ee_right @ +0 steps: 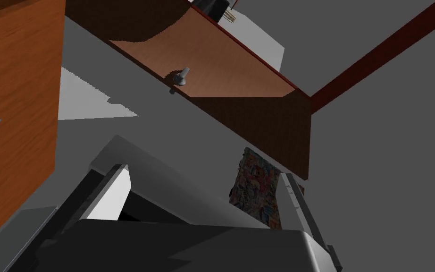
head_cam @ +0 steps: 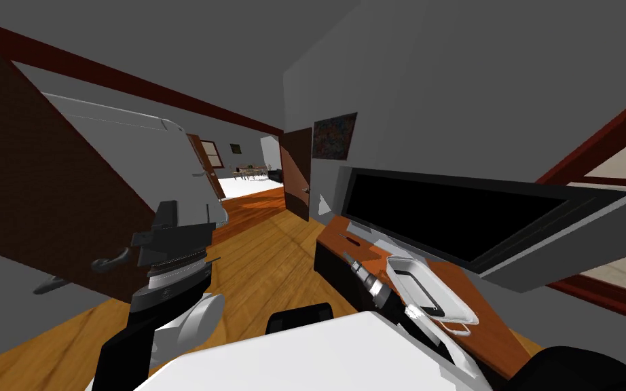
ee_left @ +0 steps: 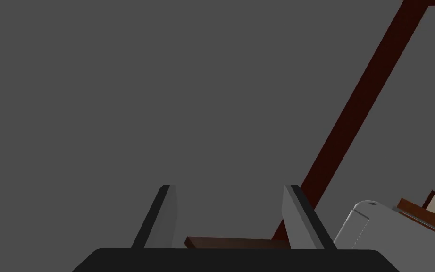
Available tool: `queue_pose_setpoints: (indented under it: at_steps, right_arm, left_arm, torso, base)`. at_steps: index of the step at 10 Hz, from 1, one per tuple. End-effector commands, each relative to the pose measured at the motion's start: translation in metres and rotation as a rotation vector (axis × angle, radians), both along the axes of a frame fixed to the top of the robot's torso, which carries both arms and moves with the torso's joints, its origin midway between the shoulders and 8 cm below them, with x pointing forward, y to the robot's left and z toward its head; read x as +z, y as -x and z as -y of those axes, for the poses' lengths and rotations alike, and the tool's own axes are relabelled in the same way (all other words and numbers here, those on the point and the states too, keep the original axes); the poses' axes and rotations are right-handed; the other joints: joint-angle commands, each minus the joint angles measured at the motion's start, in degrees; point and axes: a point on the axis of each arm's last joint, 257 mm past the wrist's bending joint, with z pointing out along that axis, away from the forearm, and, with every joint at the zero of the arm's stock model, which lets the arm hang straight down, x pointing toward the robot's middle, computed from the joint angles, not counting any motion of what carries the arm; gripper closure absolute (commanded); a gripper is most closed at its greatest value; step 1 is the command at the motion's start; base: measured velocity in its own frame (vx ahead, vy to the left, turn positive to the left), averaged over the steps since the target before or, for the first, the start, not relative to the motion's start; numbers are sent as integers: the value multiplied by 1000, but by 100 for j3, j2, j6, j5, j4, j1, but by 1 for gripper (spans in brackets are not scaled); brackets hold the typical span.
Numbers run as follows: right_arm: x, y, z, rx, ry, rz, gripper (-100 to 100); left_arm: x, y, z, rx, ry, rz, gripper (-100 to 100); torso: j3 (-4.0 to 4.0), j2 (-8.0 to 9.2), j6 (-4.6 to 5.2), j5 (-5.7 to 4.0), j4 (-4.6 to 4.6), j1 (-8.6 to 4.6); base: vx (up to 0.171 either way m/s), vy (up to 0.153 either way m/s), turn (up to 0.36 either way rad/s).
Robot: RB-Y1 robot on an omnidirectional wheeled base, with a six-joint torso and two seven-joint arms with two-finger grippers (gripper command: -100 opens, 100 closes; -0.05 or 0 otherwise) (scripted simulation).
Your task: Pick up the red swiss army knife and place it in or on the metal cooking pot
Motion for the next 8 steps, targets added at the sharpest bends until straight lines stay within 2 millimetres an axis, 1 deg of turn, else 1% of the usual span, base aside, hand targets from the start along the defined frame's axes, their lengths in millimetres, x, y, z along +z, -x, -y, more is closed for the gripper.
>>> queue_pose_setpoints:
  at_steps: [1,2,3,4,5,6,7,8]
  right_arm:
    - [-41,21,6,22,87,-95,-100]
    - [-53,25,14,9,96,-121,-100]
    - [-72,38,15,35,147,-165,-100]
    - [-83,42,23,23,156,-190,-100]
    - [-104,58,27,50,210,-238,-100]
    - [-112,62,33,40,217,-257,-100]
    - [-114,63,36,37,220,-263,-100]
    - [-137,83,44,61,278,-320,-100]
  left_arm:
    - [0,0,0,0,0,0,0]
    - [0,0,0,0,0,0,0]
    - [0,0,0,0,0,0,0]
    - [0,0,0,0,0,0,0]
    - [0,0,0,0,0,0,0]
    - [0,0,0,0,0,0,0]
    - [0,0,0,0,0,0,0]
    - [0,0,0,0,0,0,0]
  torso:
    - [0,0,0,0,0,0]
    - [-5,-8,-2,0,-2,-1]
    - [-4,-5,8,1,-2,-3]
    - [-6,-11,1,0,-2,-6]
    - [-6,-9,5,0,-2,-9]
    - [-8,-14,1,-1,-3,-9]
    - [-7,-11,5,-1,-3,-8]
    - [-2,-2,7,0,-1,-5]
  base:
    - [45,11,431]
    - [43,-1,136]
    - [55,-6,201]
    - [45,-12,143]
    - [59,-14,263]
    - [49,-16,178]
    - [19,-7,-1]
    - [39,-2,284]
